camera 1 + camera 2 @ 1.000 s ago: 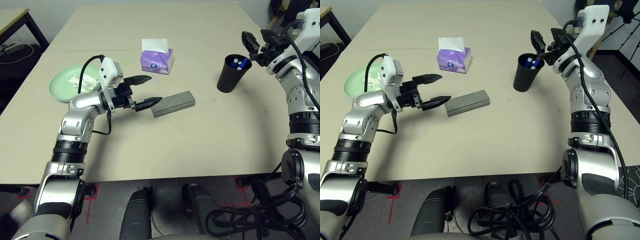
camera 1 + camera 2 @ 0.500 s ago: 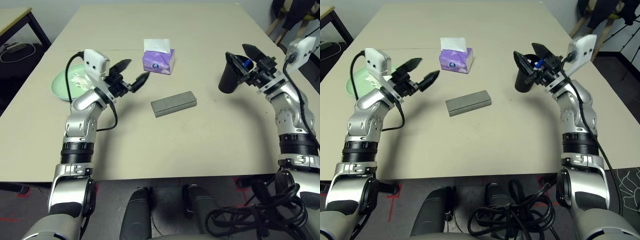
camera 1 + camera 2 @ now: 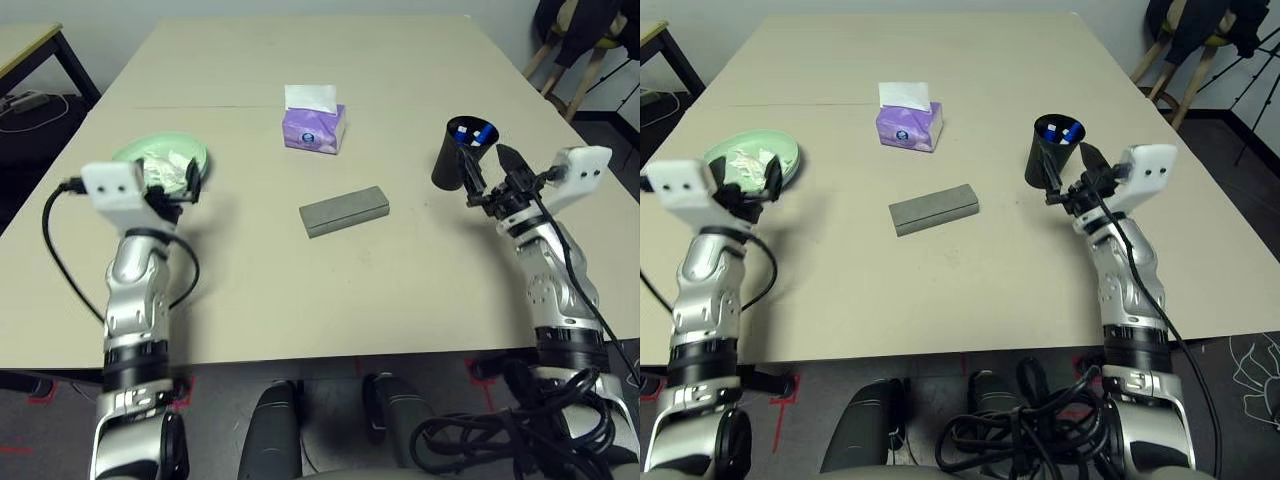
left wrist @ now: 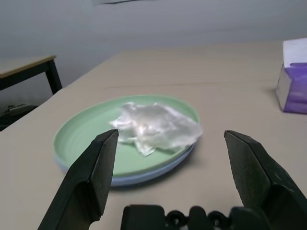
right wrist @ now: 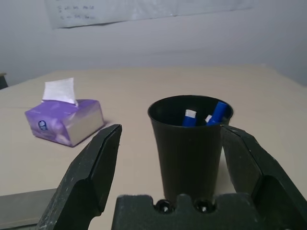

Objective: Organize and tidy the items on the table.

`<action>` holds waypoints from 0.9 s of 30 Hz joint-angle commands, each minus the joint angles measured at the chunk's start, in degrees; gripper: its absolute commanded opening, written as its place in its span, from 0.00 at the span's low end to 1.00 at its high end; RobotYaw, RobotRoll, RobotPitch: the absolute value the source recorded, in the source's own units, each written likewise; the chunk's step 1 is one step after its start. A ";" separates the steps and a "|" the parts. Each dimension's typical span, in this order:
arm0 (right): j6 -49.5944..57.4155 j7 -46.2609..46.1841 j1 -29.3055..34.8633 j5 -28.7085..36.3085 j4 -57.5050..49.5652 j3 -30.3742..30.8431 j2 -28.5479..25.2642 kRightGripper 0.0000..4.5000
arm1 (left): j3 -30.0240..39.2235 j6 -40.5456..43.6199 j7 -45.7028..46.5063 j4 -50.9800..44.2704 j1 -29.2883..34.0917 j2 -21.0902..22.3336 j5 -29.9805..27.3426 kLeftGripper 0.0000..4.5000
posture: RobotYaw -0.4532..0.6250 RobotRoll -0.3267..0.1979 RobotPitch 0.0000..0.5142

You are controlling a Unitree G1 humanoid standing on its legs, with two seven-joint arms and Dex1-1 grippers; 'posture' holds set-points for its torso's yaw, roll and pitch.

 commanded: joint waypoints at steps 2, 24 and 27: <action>-7.25 -2.77 -1.43 -2.86 8.01 -1.02 -0.64 0.99 | 1.31 -3.96 -1.08 2.64 1.00 0.81 -1.08 1.00 | 0.46 0.62 0.20; -0.77 -2.21 -1.94 -0.98 10.14 0.16 -1.00 0.99 | 0.45 -4.01 -17.62 11.79 -1.37 5.92 -8.89 1.00 | 0.45 0.62 0.19; -0.50 -2.74 -1.59 -1.18 9.54 0.25 -0.51 0.99 | 0.56 -4.08 -17.96 12.89 -2.39 6.39 -8.75 1.00 | 0.45 0.62 0.19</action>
